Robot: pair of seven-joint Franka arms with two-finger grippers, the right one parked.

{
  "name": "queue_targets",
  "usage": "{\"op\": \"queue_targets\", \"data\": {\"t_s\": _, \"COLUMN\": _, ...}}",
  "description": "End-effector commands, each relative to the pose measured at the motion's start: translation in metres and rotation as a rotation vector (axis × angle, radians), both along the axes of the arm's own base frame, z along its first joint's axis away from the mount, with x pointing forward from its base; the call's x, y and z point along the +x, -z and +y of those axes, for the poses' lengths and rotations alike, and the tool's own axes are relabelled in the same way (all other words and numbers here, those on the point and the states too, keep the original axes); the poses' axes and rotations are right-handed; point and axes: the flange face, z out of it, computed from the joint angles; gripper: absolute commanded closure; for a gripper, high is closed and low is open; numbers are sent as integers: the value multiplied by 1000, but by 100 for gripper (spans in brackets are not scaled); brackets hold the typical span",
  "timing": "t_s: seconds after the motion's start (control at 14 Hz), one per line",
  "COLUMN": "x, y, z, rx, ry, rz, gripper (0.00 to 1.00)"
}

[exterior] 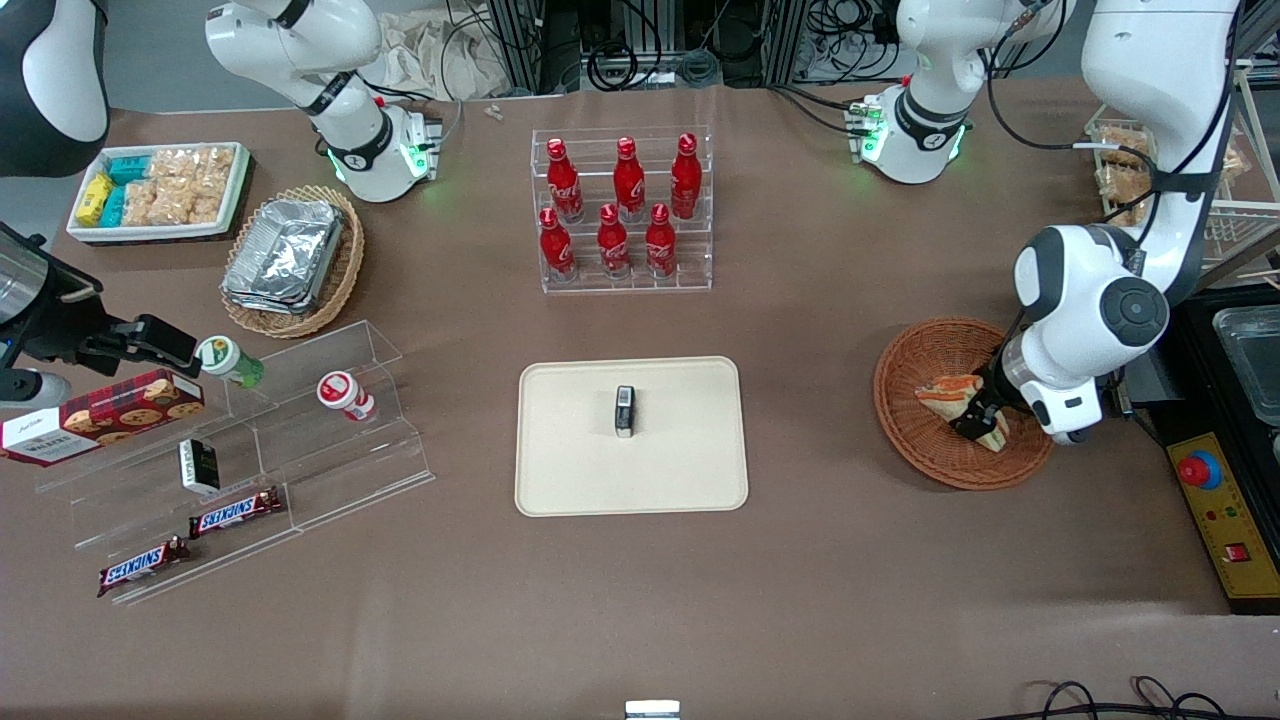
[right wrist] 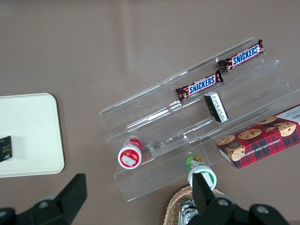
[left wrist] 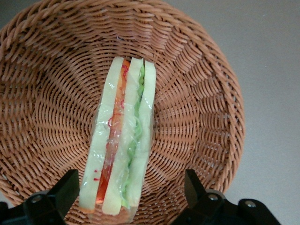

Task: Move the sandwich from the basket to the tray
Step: 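Lower the open left gripper around the wrapped sandwich and close it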

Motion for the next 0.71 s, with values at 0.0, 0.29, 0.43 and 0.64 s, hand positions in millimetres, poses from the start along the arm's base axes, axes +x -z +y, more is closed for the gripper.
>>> {"op": "queue_targets", "data": {"t_s": 0.0, "x": -3, "y": 6, "z": -1, "rx": 5, "ry": -49, "rz": -28, "gripper": 0}}
{"op": "queue_targets", "data": {"t_s": 0.29, "x": 0, "y": 7, "z": 0, "rx": 5, "ry": -62, "rz": -35, "gripper": 38}}
{"op": "queue_targets", "data": {"t_s": 0.43, "x": 0, "y": 11, "z": 0, "rx": 5, "ry": -63, "rz": -34, "gripper": 67}}
{"op": "queue_targets", "data": {"t_s": 0.64, "x": 0, "y": 9, "z": 0, "rx": 18, "ry": -48, "rz": -40, "gripper": 100}}
